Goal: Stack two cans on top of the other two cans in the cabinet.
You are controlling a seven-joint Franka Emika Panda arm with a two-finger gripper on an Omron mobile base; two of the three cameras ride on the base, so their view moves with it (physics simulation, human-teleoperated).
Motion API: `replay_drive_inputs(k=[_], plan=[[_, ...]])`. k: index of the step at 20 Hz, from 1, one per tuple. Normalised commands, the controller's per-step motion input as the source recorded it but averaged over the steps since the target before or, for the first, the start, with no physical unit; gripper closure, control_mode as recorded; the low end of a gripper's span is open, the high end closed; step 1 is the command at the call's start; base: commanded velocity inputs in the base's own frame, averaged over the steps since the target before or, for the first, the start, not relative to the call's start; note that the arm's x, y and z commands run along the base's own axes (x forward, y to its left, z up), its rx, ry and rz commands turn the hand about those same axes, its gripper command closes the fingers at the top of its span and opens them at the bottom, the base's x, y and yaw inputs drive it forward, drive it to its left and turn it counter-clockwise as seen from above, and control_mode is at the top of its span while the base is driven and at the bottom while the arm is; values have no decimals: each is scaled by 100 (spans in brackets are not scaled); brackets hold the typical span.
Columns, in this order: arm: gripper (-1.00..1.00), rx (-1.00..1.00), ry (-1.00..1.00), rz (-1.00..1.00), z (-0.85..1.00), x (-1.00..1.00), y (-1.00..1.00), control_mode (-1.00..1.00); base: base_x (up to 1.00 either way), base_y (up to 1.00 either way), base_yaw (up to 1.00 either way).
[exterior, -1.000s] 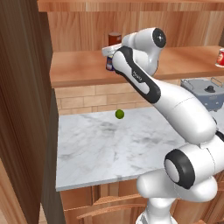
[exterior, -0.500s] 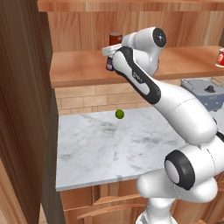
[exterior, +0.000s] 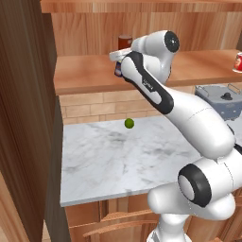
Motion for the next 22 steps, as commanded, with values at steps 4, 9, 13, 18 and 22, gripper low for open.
replay_drive_inputs(k=[4, 9, 13, 18, 22], plan=[[100, 0, 0, 0, -32, 6, 8, -100, 0, 0, 0], [100, 0, 0, 0, -36, 10, 10, -100, 0, 0, 0], [100, 0, 0, 0, -40, 16, 13, -100, 0, 0, 0], [100, 0, 0, 0, -35, 12, 10, -100, 0, 0, 0], [100, 0, 0, 0, -30, 6, 6, -100, 0, 0, 0]])
